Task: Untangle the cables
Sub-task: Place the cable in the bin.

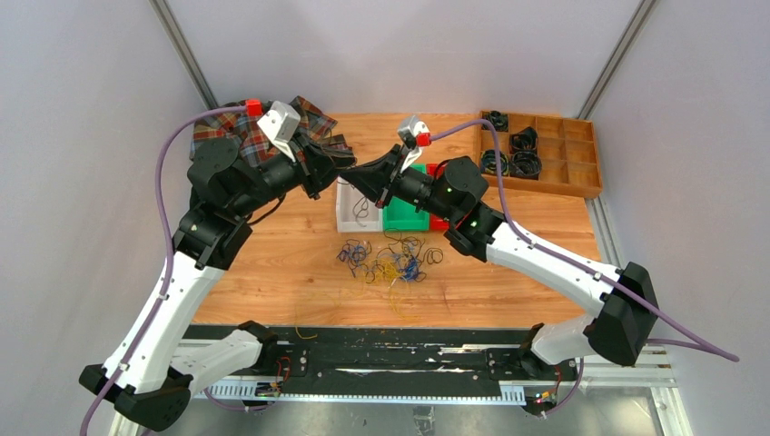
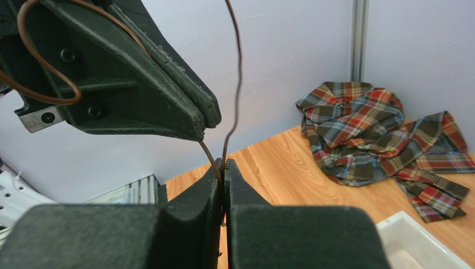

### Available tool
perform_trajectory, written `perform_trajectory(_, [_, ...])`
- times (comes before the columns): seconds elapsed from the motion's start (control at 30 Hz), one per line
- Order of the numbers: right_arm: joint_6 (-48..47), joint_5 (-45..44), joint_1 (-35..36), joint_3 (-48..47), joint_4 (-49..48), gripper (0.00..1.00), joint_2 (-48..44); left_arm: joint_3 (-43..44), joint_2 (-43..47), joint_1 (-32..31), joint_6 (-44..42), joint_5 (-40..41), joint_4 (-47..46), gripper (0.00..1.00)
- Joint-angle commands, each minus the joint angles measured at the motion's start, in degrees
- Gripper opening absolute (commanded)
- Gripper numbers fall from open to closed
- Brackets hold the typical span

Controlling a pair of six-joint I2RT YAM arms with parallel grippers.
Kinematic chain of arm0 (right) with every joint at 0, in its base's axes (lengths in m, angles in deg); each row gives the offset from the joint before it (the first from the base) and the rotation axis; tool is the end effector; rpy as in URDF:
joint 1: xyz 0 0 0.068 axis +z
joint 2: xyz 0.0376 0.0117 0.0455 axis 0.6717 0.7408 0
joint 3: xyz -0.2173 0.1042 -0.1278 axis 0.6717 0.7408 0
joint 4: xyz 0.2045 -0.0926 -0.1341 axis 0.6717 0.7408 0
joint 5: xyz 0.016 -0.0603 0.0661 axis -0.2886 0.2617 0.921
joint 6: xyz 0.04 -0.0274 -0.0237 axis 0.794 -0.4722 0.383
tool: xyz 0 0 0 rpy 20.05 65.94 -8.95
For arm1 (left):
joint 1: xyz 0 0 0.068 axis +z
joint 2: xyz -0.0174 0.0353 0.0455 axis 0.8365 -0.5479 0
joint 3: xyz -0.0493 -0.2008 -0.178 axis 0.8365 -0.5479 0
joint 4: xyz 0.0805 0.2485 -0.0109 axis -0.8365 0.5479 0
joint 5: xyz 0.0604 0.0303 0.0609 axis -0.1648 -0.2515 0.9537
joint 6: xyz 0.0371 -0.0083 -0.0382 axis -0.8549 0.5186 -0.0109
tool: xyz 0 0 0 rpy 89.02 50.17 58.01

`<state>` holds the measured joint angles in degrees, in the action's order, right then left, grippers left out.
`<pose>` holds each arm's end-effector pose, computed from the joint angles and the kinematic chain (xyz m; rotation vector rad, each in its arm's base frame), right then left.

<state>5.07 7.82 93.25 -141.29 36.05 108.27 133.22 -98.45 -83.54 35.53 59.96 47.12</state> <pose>0.1953 0.2596 0.4135 -0.6590 1.1688 1.2334 0.1629 -0.1009 0.4768 0.5856 1.4479 -0.9158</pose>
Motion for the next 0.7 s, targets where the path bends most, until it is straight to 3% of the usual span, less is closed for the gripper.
perform_trajectory(0.0, [0.6,-5.1,-2.6,1.1,1.0,0.01,-2.2,-1.1,1.6,-0.3,-0.3,4.8,1.2,0.21])
perform_trajectory(0.1, [-1.5,-8.7,-5.1,1.6,6.8,0.01,-3.1,-1.2,2.4,-0.3,-2.5,7.7,4.9,0.49])
perform_trajectory(0.37, [-4.9,-9.1,-12.1,0.0,15.2,0.01,-0.8,-1.9,4.5,-0.3,-10.3,9.4,16.2,0.97])
perform_trajectory(0.5, [-6.6,-8.9,-12.6,-3.0,17.0,0.01,1.2,-0.4,2.6,1.0,-15.7,12.0,25.1,0.98])
perform_trajectory(0.67, [-7.1,-7.6,-12.6,-10.1,18.8,0.01,5.0,-0.4,-0.4,8.8,-16.9,10.5,30.0,0.98])
